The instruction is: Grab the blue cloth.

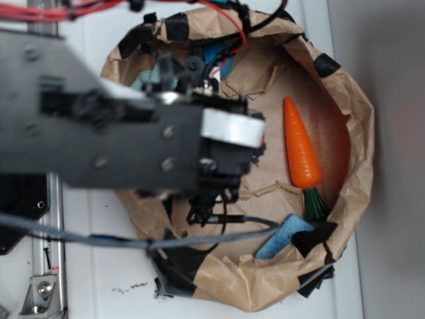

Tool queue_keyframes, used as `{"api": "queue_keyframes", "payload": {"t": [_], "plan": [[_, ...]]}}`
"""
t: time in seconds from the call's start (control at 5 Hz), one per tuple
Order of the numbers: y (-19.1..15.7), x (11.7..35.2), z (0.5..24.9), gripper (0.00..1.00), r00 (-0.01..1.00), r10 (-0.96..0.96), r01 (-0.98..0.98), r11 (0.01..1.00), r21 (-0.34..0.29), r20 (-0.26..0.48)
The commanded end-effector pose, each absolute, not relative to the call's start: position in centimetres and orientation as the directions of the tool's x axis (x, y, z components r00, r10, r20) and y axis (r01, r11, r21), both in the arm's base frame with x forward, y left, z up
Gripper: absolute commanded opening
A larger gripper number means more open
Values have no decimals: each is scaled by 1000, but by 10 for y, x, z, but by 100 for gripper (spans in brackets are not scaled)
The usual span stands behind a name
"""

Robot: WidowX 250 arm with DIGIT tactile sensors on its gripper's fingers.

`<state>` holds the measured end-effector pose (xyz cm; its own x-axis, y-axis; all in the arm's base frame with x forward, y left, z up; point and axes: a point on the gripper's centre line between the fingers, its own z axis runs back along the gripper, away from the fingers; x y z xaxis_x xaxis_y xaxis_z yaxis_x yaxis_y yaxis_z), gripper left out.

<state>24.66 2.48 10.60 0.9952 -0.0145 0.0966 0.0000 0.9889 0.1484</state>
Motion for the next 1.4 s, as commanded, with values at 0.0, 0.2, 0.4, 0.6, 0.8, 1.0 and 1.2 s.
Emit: {"api": "queue_keyframes", "payload": {"t": [0.0,0.2,0.4,0.6,0.8,1.0,1.2], "plan": [[39,234,78,100,1000,-20,20,998,54,14],[39,234,78,100,1000,-20,20,998,54,14],[39,234,78,100,1000,-20,20,998,54,14],[65,212,54,100,999,-29,34,992,121,-39],[68,206,49,100,997,-72,77,978,191,-35],[89,206,47,100,997,-46,59,961,271,-56],[101,205,37,33,998,-6,25,961,277,-69]]}}
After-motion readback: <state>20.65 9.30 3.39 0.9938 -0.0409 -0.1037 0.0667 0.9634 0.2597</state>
